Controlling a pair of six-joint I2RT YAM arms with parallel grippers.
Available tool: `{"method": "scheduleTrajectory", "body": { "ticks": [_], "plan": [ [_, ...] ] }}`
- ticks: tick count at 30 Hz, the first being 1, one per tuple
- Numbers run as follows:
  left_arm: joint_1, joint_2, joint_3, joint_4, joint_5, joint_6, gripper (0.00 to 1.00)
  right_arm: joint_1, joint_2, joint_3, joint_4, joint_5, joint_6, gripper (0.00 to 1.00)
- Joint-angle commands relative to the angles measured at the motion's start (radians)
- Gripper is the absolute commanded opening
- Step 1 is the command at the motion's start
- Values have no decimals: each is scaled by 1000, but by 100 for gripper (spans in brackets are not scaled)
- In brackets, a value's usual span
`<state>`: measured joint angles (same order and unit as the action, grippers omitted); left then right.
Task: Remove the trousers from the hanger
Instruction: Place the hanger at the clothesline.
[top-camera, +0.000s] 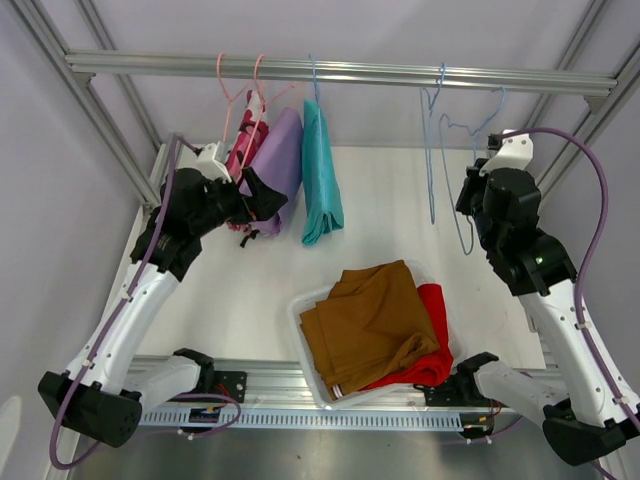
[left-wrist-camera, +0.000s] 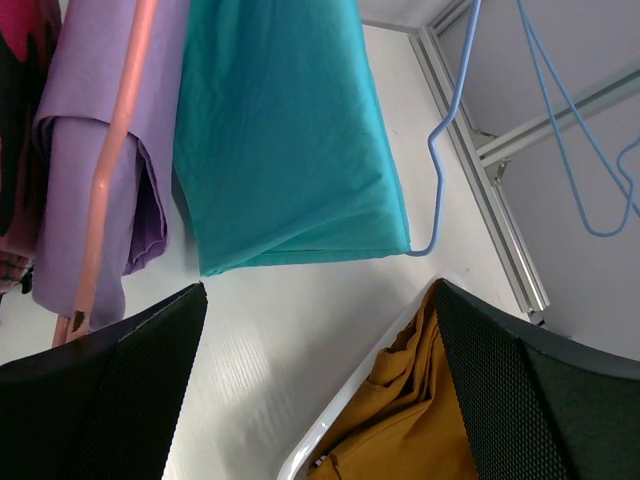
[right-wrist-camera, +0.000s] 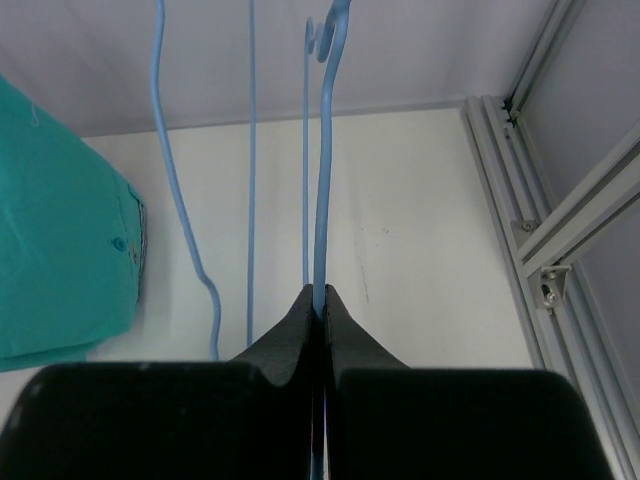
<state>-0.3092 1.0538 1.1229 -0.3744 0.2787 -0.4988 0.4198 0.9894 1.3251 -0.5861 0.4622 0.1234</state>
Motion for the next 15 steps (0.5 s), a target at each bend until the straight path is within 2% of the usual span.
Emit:
{"method": "scheduleTrajectory", "body": {
  "ticks": [1, 15],
  "plan": [
    [19, -6, -8, 42, 68, -20, 99, -22, 28, 62, 52, -11, -39, 0],
    [58, -8, -18, 60, 117, -43, 99, -47, 120, 223, 69, -19, -77, 0]
  ]
}}
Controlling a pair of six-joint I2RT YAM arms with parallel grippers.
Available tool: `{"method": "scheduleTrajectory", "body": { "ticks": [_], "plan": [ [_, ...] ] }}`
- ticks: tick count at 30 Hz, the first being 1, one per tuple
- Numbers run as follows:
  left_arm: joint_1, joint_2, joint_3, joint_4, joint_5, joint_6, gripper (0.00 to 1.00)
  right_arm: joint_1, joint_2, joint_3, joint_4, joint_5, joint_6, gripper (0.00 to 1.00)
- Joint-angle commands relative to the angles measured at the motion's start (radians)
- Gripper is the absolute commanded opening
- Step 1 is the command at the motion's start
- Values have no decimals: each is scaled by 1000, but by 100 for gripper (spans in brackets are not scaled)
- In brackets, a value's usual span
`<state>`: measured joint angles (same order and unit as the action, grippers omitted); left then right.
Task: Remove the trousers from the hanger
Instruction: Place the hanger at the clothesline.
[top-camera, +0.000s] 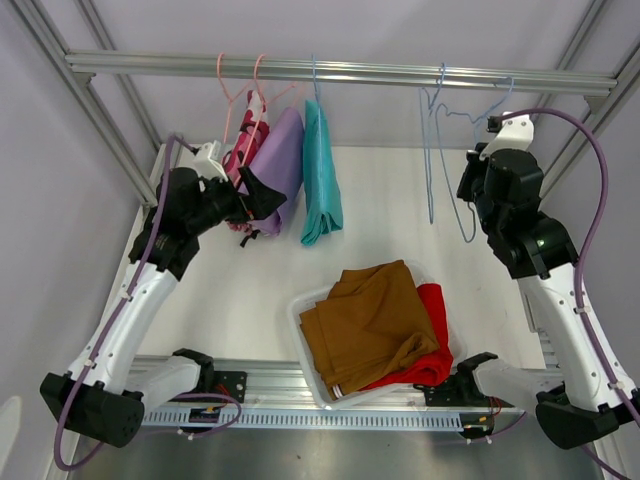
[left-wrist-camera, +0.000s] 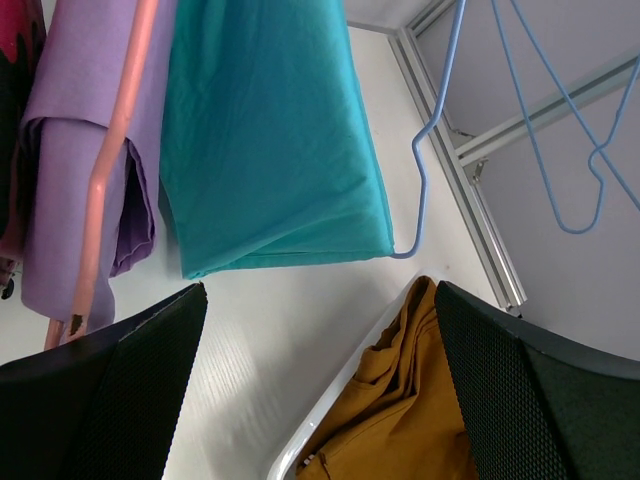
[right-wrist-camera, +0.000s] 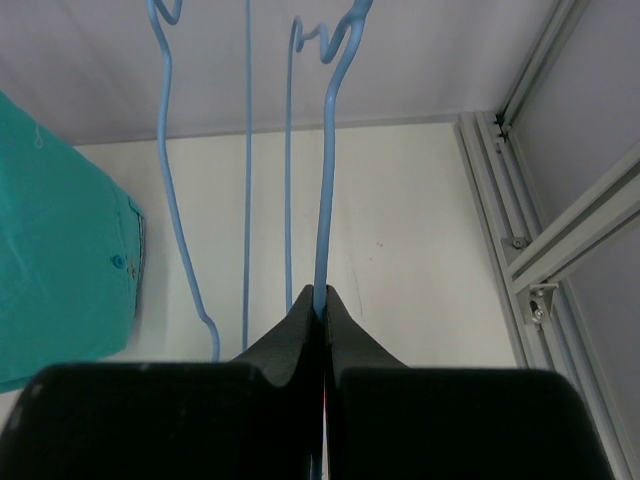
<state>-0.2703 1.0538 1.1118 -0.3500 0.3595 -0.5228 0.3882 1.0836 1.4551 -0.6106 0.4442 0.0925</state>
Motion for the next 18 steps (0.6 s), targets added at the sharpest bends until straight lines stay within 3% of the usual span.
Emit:
{"method": "scheduleTrajectory", "body": {
  "ticks": [1, 9, 18],
  "plan": [
    [20, -8, -7, 37, 39, -20, 99, -17, 35, 105, 92, -2, -48, 0],
    [31, 3, -13, 45, 61, -28, 99, -23, 87, 172, 95, -35, -33, 0],
    [60, 11, -23, 68, 117, -59, 99, -25, 19, 146, 68, -16, -43, 0]
  ]
}}
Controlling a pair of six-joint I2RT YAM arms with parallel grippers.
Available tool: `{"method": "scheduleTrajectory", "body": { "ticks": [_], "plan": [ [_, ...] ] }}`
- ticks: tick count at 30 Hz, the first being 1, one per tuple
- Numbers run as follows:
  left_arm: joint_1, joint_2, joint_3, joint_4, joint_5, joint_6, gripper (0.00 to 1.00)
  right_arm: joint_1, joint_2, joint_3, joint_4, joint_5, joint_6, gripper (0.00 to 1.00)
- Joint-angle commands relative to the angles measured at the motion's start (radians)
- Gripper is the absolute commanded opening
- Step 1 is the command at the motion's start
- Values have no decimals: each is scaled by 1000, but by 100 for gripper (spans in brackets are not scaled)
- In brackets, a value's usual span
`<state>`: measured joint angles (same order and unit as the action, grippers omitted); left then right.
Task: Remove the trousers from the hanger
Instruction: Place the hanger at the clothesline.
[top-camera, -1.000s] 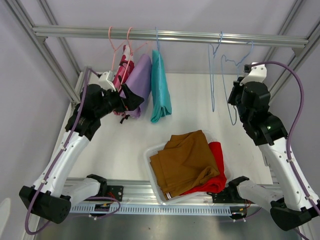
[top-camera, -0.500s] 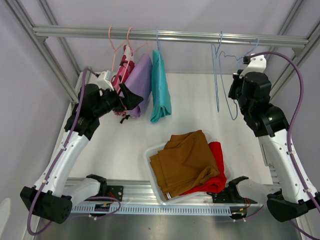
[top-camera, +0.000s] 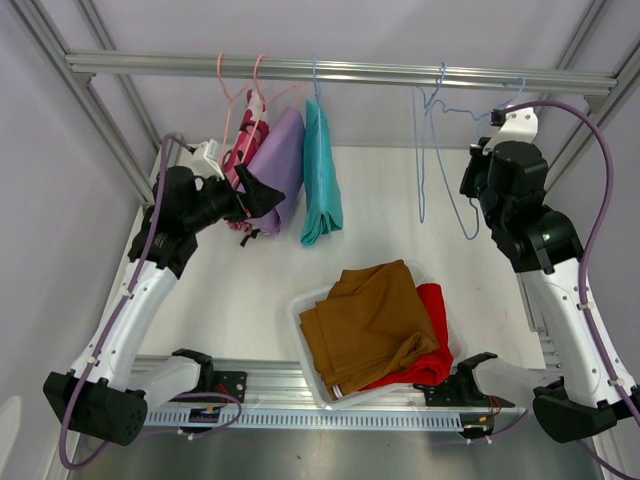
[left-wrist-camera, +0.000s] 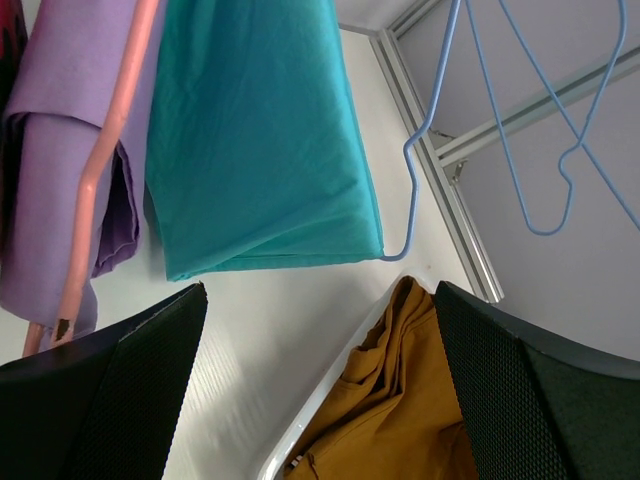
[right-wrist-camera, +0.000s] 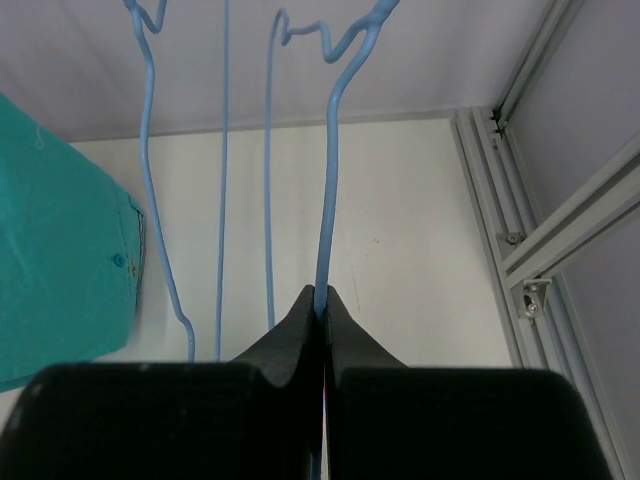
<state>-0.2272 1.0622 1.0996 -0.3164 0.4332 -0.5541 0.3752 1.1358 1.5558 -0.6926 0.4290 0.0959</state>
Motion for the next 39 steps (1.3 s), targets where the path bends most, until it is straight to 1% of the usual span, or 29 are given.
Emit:
{"method": "scheduleTrajectory", "body": {
  "ticks": [1, 6, 17, 26, 29, 33, 37, 39],
  "plan": [
    [19, 2, -10, 36, 47, -29, 99, -10, -37, 50, 140, -1, -48, 0],
    [22, -1, -14, 40, 49, -29, 99, -12, -56, 93, 104, 4, -53, 0],
    [22, -4, -17, 40, 52, -27, 99, -10, -70, 93, 80, 8, -55, 0],
    [26, -2, -17, 45, 70, -36, 99, -12, -100, 81, 48, 50, -61, 0],
    [28, -4, -18, 45, 68, -35, 99, -10, -117, 50, 44, 69, -58, 0],
    [28, -4, -18, 40, 68, -36, 99, -12, -165, -42, 61, 80, -30, 0],
    [26, -5, -18, 45, 71, -38, 99, -13, -205, -196, 97, 89, -9, 0],
    [28, -2, -23, 48, 75, -41, 99, -12, -226, -236, 128, 90, -7, 0]
  ]
}}
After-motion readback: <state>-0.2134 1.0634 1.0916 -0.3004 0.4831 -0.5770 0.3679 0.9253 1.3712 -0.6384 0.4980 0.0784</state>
